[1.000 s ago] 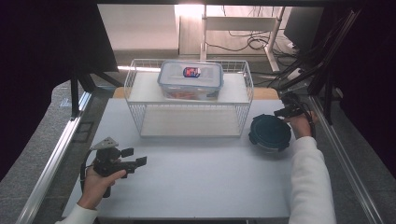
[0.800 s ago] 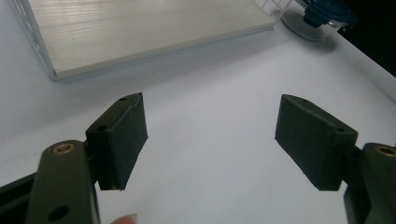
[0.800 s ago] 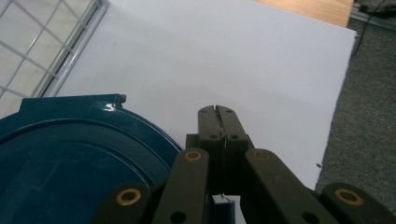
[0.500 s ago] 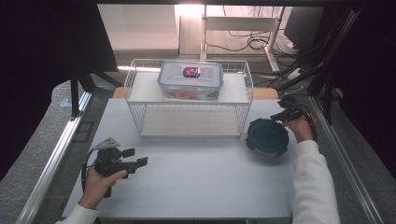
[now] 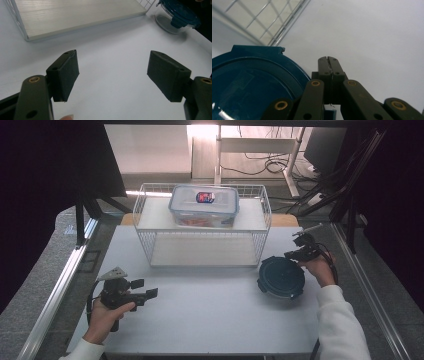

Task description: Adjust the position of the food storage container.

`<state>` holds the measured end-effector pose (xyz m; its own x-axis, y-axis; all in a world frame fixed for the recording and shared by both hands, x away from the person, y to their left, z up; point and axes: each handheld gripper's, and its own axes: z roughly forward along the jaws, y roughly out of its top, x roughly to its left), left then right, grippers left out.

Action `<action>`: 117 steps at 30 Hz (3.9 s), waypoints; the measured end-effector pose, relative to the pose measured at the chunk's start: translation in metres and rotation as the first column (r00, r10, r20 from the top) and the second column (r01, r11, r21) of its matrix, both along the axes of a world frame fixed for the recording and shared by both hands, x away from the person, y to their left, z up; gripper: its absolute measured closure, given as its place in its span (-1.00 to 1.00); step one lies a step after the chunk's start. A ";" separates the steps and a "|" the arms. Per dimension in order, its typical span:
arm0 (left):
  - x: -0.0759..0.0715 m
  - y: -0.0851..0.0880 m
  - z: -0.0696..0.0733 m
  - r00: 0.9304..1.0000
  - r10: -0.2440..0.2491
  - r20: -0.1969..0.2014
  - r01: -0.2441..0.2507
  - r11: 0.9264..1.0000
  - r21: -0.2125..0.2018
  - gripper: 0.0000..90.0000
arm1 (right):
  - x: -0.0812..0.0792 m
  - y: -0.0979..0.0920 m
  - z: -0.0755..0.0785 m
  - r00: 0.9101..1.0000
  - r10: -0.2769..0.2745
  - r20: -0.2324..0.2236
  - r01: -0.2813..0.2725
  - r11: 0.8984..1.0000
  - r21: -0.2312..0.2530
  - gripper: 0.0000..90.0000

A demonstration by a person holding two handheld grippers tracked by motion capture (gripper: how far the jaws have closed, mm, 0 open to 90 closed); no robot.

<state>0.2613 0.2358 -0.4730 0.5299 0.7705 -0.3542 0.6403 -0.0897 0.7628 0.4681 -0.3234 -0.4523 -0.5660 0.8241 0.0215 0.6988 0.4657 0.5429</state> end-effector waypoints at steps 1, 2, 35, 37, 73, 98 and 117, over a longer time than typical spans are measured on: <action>0.000 0.000 0.000 1.000 0.000 -0.001 0.000 1.000 0.000 -0.46 | -0.003 0.002 0.000 1.000 0.006 -0.002 -0.006 1.000 -0.002 0.99; 0.000 0.000 0.000 1.000 -0.001 -0.001 0.001 1.000 -0.001 -0.46 | -0.006 0.003 0.000 1.000 0.011 -0.003 -0.011 1.000 -0.004 0.99; 0.001 -0.006 -0.005 1.000 -0.013 -0.027 0.013 0.999 0.029 -0.45 | -0.118 -0.025 -0.005 1.000 -0.031 -0.005 0.031 1.000 0.006 0.98; 0.000 -0.006 -0.005 1.000 -0.010 -0.025 0.010 0.999 0.030 -0.45 | -0.123 -0.024 -0.011 0.999 -0.030 -0.014 0.030 1.000 -0.001 0.98; 0.001 0.002 -0.005 0.999 0.024 -0.031 -0.023 1.000 0.004 -0.45 | -0.142 0.068 -0.032 0.987 0.158 -0.010 -0.158 0.987 0.029 0.98; 0.003 0.004 -0.007 0.999 0.026 -0.035 -0.026 1.000 0.005 -0.44 | -0.155 0.164 -0.039 0.945 0.327 0.008 -0.327 0.945 0.005 0.98; 0.004 0.002 -0.008 0.999 0.028 -0.037 -0.027 1.000 0.013 -0.44 | -0.160 0.182 -0.046 0.926 0.377 0.027 -0.377 0.926 -0.001 0.98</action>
<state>0.2650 0.2375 -0.4813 0.4952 0.7891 -0.3633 0.6706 -0.0814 0.7373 0.3077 -0.1415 -0.4982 -0.8352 0.5499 0.0056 0.4576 0.6893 0.5616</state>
